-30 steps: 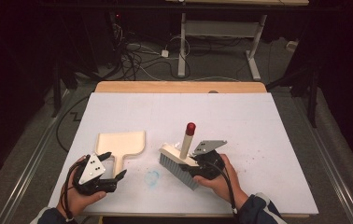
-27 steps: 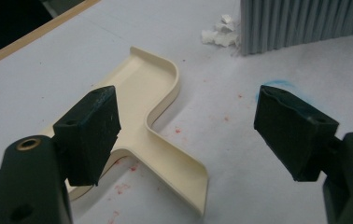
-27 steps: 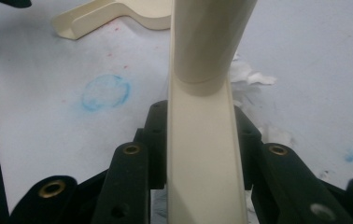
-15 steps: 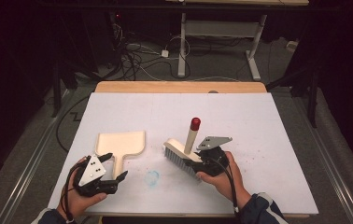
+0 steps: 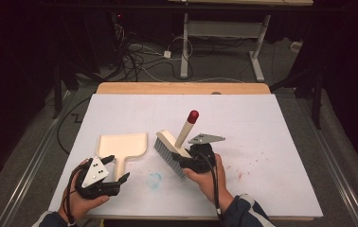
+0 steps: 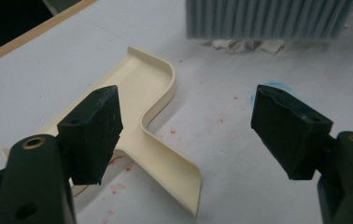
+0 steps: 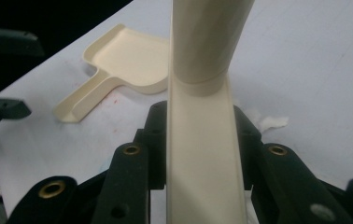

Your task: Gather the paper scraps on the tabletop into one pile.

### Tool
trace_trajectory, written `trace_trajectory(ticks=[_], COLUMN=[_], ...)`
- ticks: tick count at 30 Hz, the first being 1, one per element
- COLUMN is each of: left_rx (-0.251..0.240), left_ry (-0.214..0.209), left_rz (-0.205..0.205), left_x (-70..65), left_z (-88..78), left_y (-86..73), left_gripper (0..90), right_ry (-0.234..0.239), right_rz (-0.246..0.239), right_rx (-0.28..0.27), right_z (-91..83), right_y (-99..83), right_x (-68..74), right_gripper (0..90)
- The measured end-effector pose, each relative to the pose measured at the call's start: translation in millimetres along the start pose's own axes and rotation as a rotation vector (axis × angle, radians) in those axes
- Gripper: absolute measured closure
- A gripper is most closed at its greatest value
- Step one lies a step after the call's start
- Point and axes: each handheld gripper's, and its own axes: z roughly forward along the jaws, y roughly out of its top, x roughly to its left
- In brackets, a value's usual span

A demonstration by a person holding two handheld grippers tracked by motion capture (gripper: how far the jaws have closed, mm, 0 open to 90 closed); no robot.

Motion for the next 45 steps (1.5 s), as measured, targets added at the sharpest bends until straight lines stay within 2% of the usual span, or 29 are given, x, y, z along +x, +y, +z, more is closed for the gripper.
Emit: trace_trajectory(ticks=[2,3,5,7,9,12,14,15,17,22,25,30,34,41,43,45], left_rx=[0.003,0.008,-0.002,0.01,0.01,0.017,0.012,0.019,0.023,0.035,0.04,0.043,0.047,0.047,0.053,0.057], left_ry=[0.0,-0.007,-0.005,-0.014,-0.012,-0.022,-0.019,-0.025,-0.027,-0.033,-0.034,-0.038,-0.038,-0.041,-0.042,-0.044], left_rz=[0.001,-0.013,-0.002,-0.013,0.007,0.001,0.019,0.008,0.012,0.013,0.019,0.018,0.018,0.017,0.019,0.016], left_x=[0.6,0.0,0.5,-0.8,-0.3,-2.7,-2.9,-4.1,-4.6,-5.1,-5.9,-5.2,-4.7,-3.9,-3.7,-3.3], left_z=[0.5,0.4,1.2,1.9,2.8,3.3,3.8,3.8,4.1,5.8,6.0,6.0,5.9,6.4,8.0,9.1], left_y=[0.0,-0.3,0.4,0.3,1.0,1.9,3.2,3.1,3.1,3.2,3.3,2.4,1.7,1.5,1.3,1.1], left_gripper=[24.0,24.0,24.0,24.0,24.0,23.4,23.3,23.2,23.2,22.9,22.8,22.7,22.6,22.3,22.3,22.4], right_ry=[-0.02,-0.03,-0.058,-0.082,-0.088,-0.09,-0.096,-0.1,-0.119,-0.13,-0.134,-0.116,-0.132,-0.118,-0.121,-0.111], right_rz=[0.037,0.05,0.071,0.09,0.125,0.152,0.16,0.166,0.155,0.149,0.11,0.028,-0.049,-0.184,-0.231,-0.253], right_rx=[-0.01,-0.006,-0.01,-0.015,-0.005,0.004,0.0,-0.007,-0.014,-0.012,-0.017,-0.041,-0.052,-0.02,-0.032,-0.034], right_z=[8.5,11.6,14.9,14.2,11.6,5.3,-0.7,-4.4,-11.0,-21.2,-24.9,-35.9,-44.5,-53.4,-56.1,-56.7], right_y=[-3.1,-4.8,-7.0,-8.6,-11.4,-17.7,-19.8,-20.2,-21.1,-23.0,-20.1,-11.2,-3.3,11.8,16.8,21.2], right_x=[-3.0,-4.5,-8.2,-14.1,-21.0,-30.0,-33.4,-34.5,-35.9,-39.6,-36.7,-30.3,-28.5,-39.9,-46.2,-54.1], right_gripper=[66.8,66.8,66.8,66.8,66.6,66.5,66.6,66.6,66.6,66.7,66.8,66.7,66.7,66.7,66.7,66.7])
